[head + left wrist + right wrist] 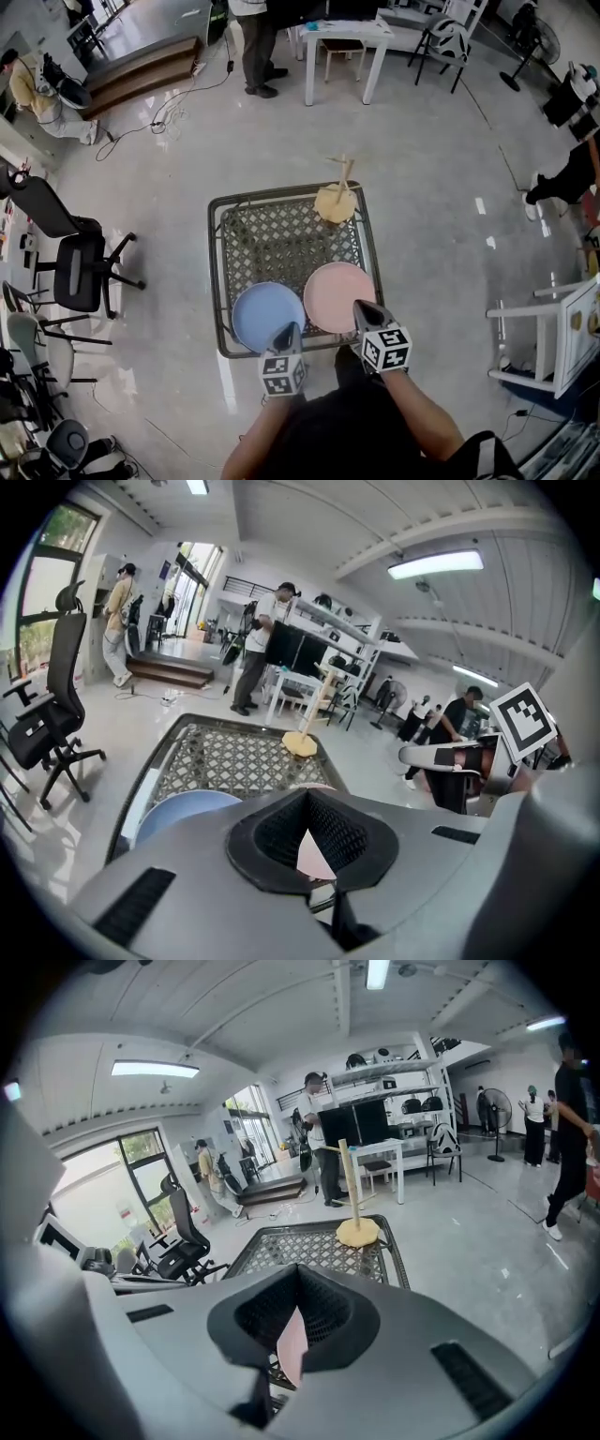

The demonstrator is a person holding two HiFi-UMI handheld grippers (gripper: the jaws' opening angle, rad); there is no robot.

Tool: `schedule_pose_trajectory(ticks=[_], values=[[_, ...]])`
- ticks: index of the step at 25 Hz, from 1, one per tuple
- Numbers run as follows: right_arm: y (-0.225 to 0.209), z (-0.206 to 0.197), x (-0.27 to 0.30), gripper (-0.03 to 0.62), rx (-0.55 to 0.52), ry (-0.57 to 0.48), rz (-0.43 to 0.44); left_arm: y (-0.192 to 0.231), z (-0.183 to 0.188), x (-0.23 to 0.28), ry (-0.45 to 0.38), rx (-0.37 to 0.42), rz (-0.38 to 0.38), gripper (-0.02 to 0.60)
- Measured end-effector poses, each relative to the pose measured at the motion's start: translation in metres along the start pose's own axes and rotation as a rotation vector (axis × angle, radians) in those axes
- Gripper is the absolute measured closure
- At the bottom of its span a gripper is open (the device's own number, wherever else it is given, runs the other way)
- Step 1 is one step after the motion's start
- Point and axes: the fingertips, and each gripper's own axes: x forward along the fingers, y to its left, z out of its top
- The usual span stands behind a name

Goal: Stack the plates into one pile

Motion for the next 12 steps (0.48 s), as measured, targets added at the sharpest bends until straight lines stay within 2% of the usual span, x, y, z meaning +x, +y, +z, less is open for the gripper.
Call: schedule_pose_trajectory(ticks=[12], values=[[-0.069,-0.001,0.025,0.585,-0.033,0.077,0.068,-0.024,-0.027,0.05,0.051,-0.104,0.103,0.567]])
